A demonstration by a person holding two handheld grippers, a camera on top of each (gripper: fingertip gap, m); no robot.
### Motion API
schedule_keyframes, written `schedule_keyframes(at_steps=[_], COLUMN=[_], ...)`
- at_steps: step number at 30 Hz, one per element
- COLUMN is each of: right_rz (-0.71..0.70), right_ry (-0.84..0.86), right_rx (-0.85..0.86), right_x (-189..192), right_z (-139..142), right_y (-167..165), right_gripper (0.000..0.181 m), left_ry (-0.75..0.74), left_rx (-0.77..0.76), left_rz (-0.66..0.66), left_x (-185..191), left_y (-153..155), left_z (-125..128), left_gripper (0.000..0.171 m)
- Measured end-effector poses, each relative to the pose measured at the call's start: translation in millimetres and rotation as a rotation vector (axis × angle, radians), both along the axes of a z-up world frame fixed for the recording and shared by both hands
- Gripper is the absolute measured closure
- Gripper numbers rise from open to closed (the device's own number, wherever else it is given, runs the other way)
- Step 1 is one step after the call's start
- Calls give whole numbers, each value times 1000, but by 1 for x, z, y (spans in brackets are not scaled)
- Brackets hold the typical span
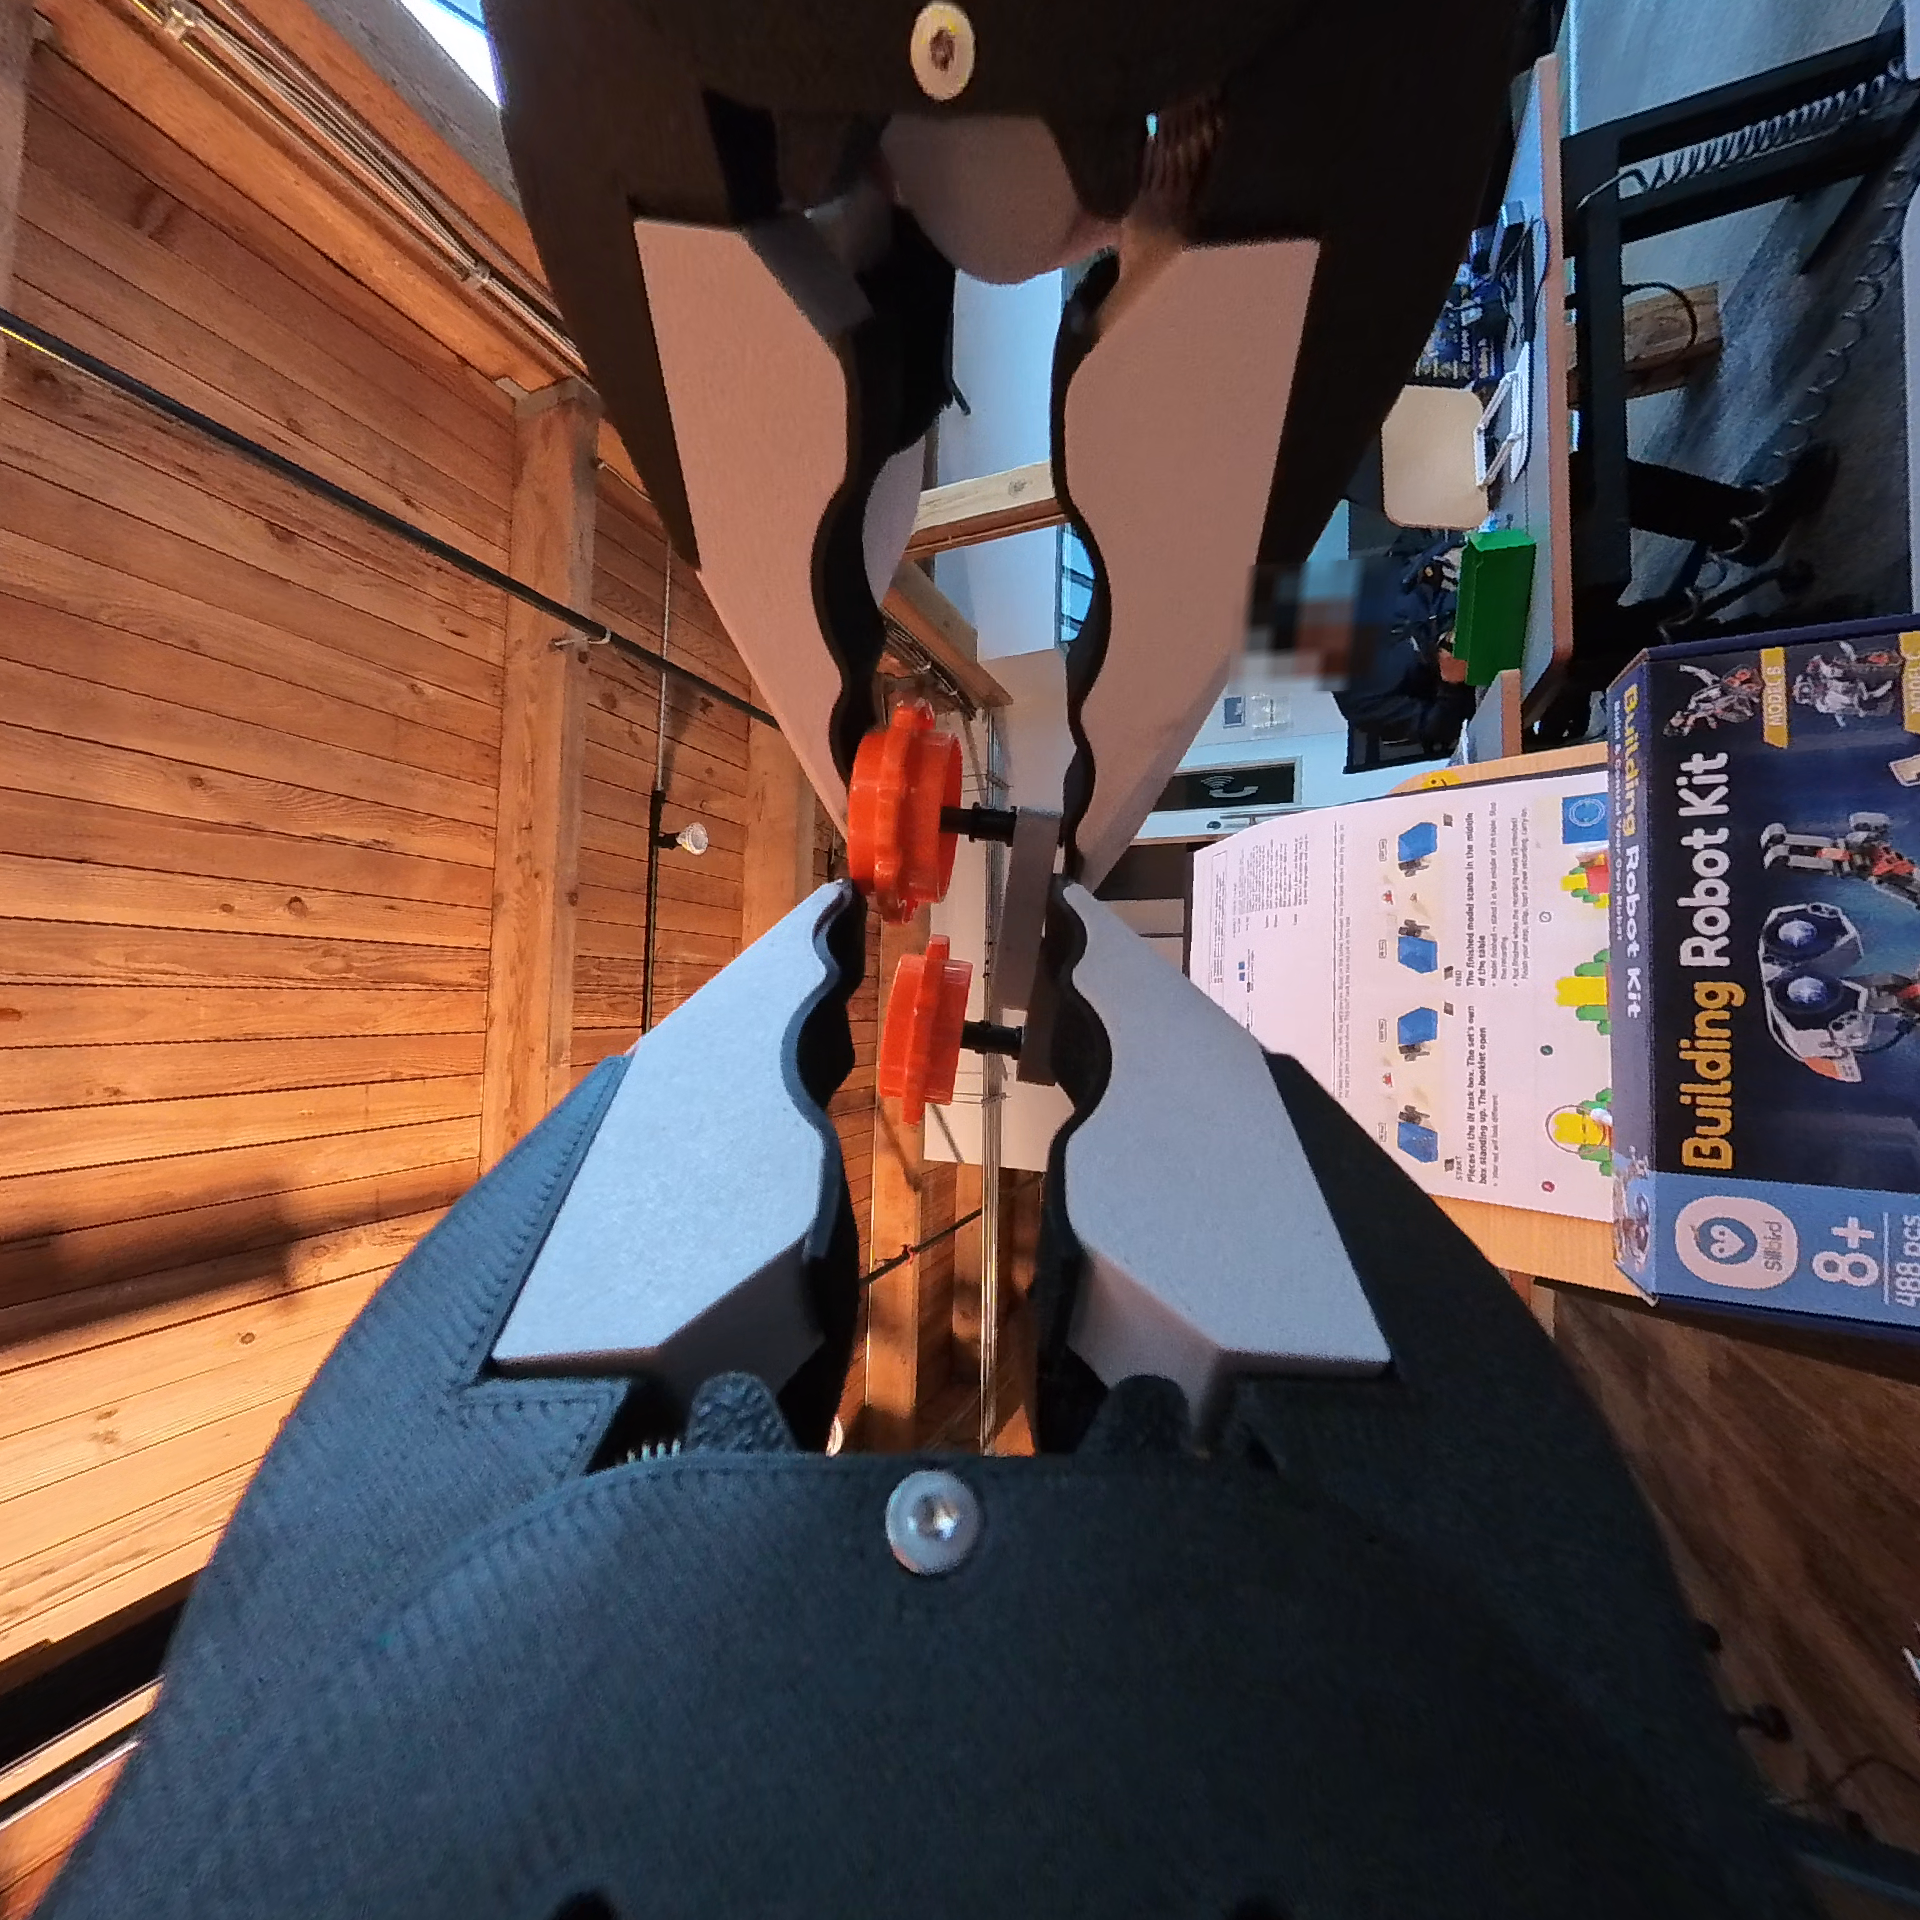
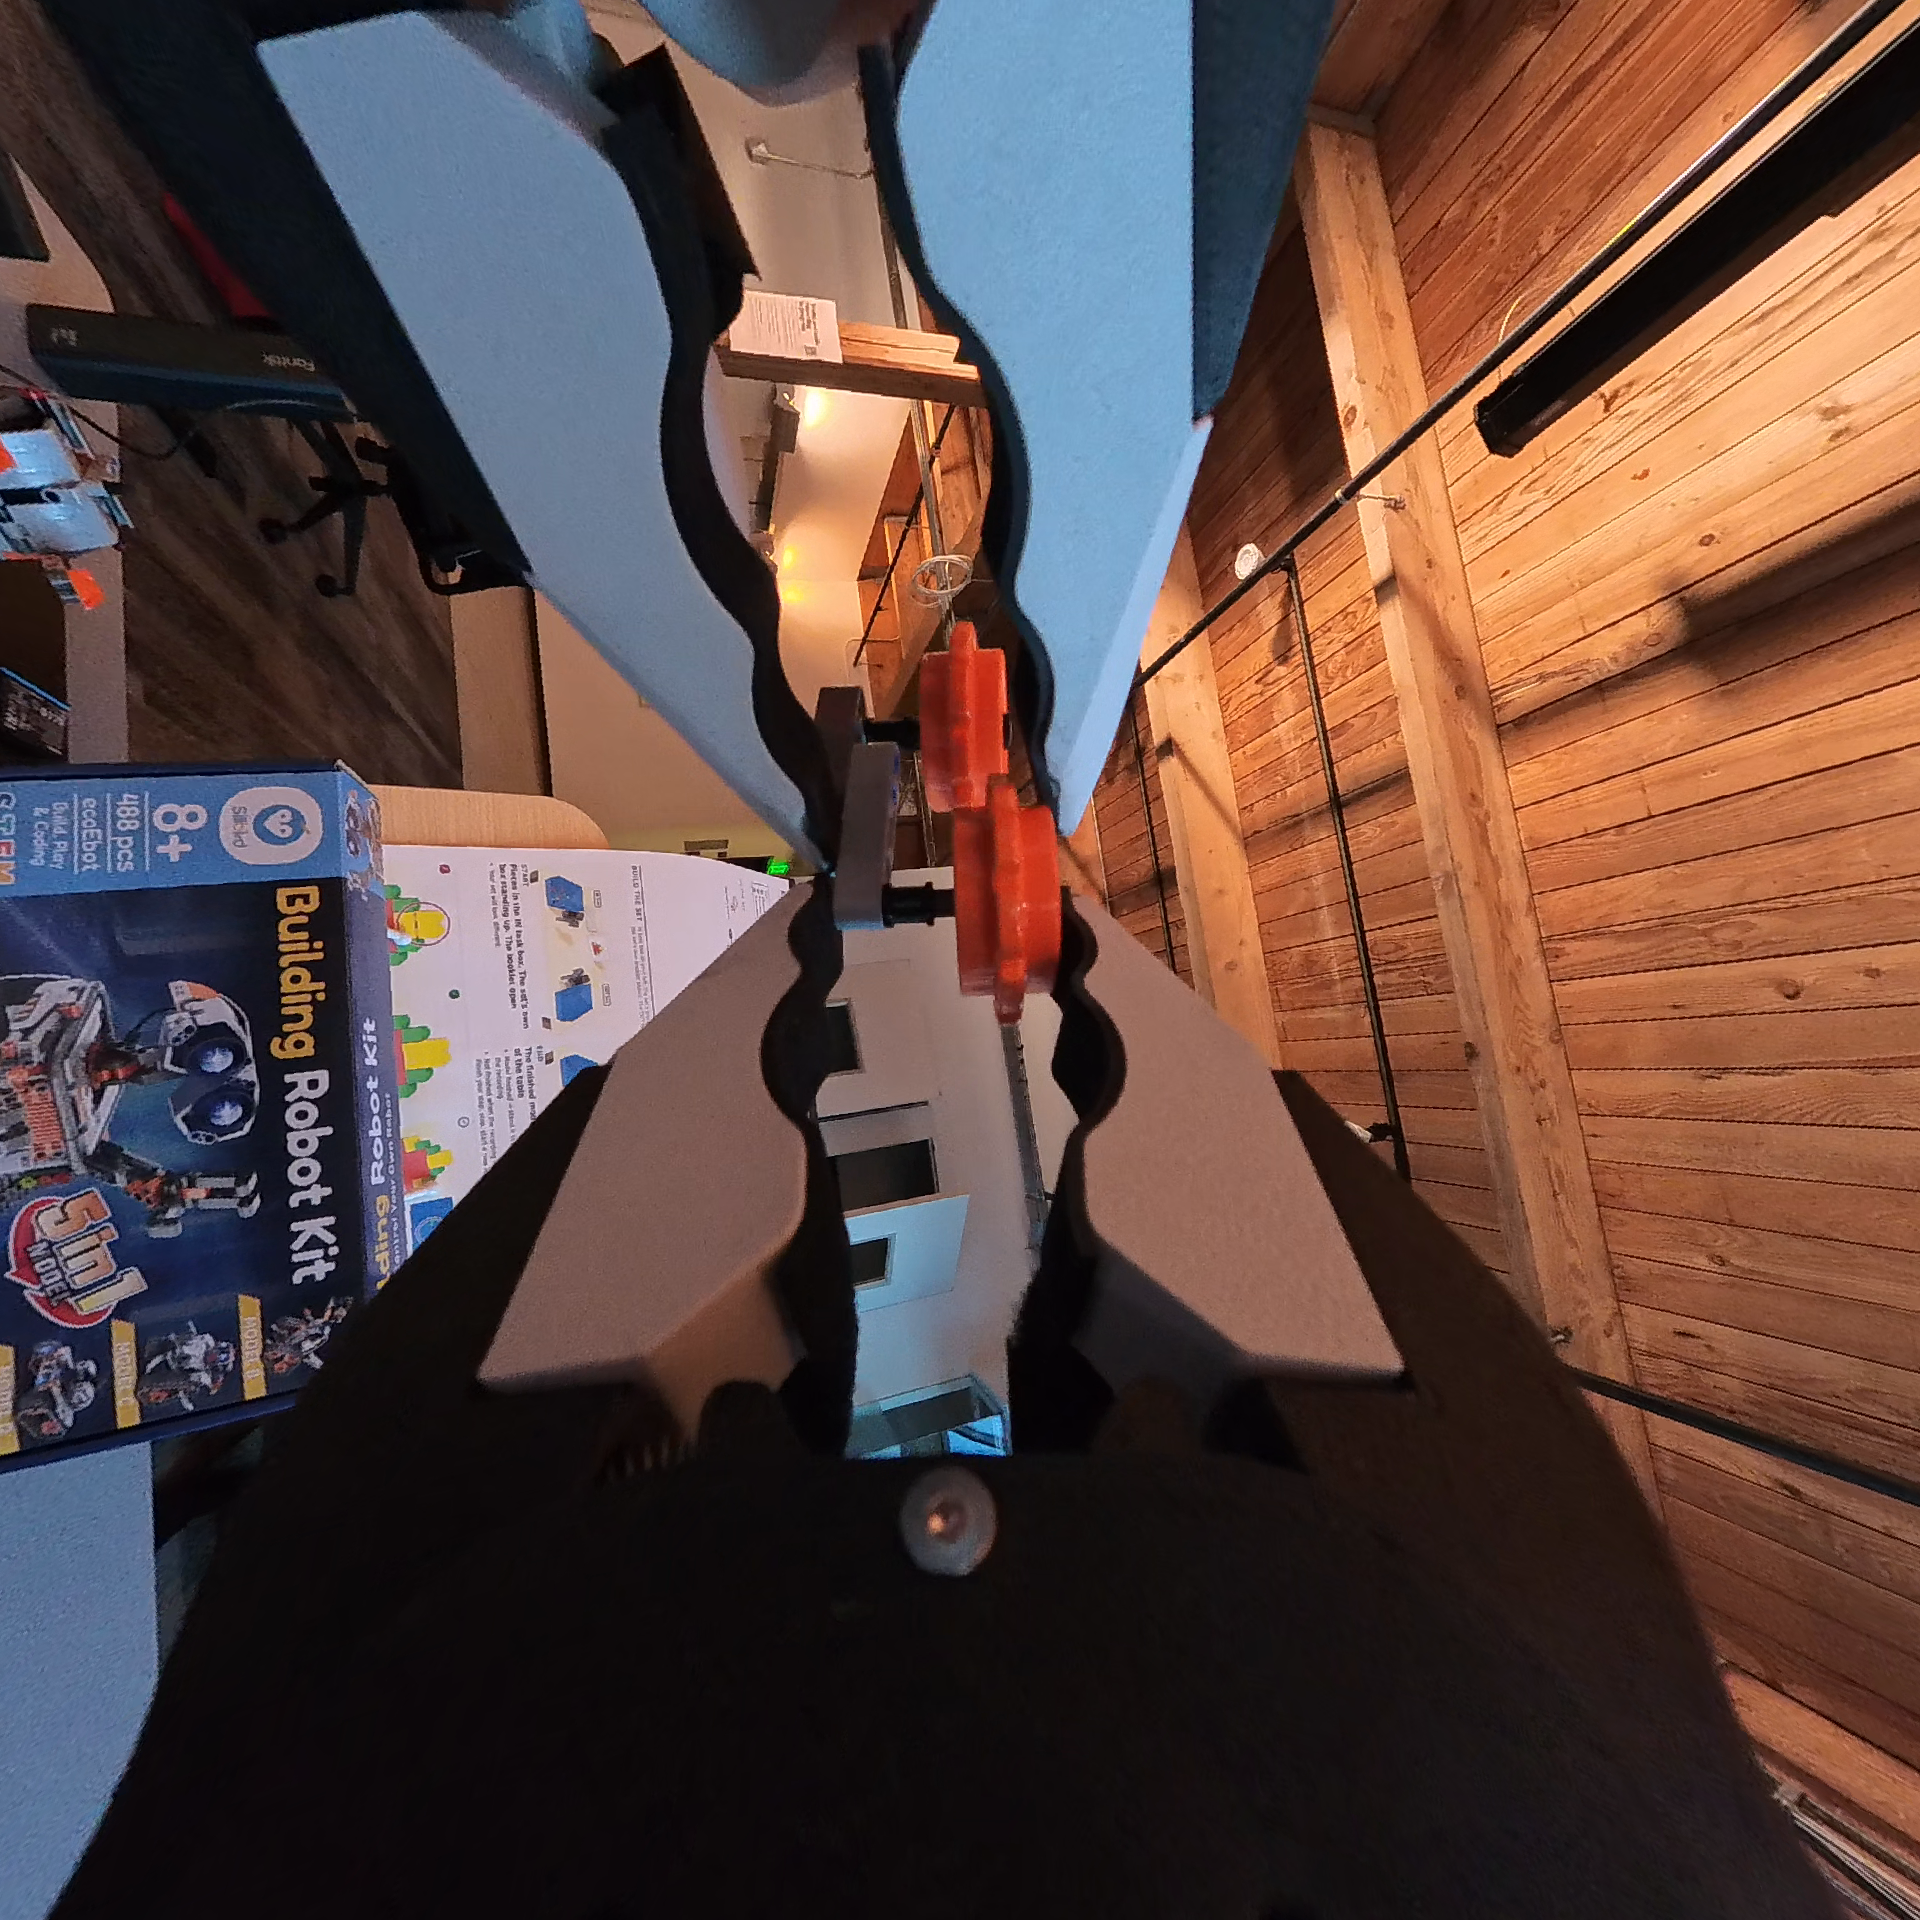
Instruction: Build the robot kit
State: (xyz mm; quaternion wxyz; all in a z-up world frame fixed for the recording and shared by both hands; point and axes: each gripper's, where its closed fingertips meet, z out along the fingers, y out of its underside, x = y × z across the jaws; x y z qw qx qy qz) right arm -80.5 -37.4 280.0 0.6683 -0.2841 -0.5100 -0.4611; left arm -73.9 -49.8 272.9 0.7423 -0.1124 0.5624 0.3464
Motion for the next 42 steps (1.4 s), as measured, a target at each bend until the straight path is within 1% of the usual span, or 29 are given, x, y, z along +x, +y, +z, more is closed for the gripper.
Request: schedule_keyframes(at_steps=[6, 9, 10, 12, 15, 20, 22, 24, 25, 27, 30, 33, 35, 38, 42], right_rz=[-13, -47, -54, -68, -69, -76, -77, -79, -79, -89, -91, -34, 2, -16, -1], right_ry=[-18, -50, -62, -76, -89, -98, -100, -109, -113, -118, -110, -73, -74, -101, -97], right_rx=[6, -4, 10, -35, -68, -118, -142, -157, -151, -156, -176, -149, -119, -61, -72], right_x=[0, 1, 0, 1, 2, 3, 4, 4, 3, 3, 2, -1, -4, -5, -6], right_z=[-2, -6, -5, -8, -11, -10, -11, -11, -9, -8, -8, -1, 2, 4, 1], right_y=[2, 8, 8, 11, 13, 10, 10, 10, 8, 7, 8, 2, -2, -3, -2], right_gripper=[143, 144, 145, 144, 144, 143, 143, 143, 143, 143, 143, 142, 142, 143, 143], left_ry=[3, 17, 12, 34, 31, 21, 14, 14, 20, 33, 35, 10, -7, -16, -5], left_rx=[0, 5, 38, 96, 57, 146, 182, 166, 159, 188, 143, 95, 17, -73, -85], left_rz=[-1, 21, 20, 32, 11, -27, -34, -38, -38, -44, -45, -76, -116, -144, -159], left_x=[0, 0, 0, 2, 3, 6, 7, 7, 8, 7, 6, 2, 0, 0, -1], left_y=[2, 6, 6, 7, 8, 2, -1, -1, 0, -1, 1, -3, -5, -3, -3], left_z=[-1, -5, -3, -4, -6, -5, -3, -3, -4, -4, -3, 3, 7, 8, 6], left_gripper=[140, 139, 139, 137, 137, 134, 127, 128, 134, 135, 136, 137, 138, 139, 140])
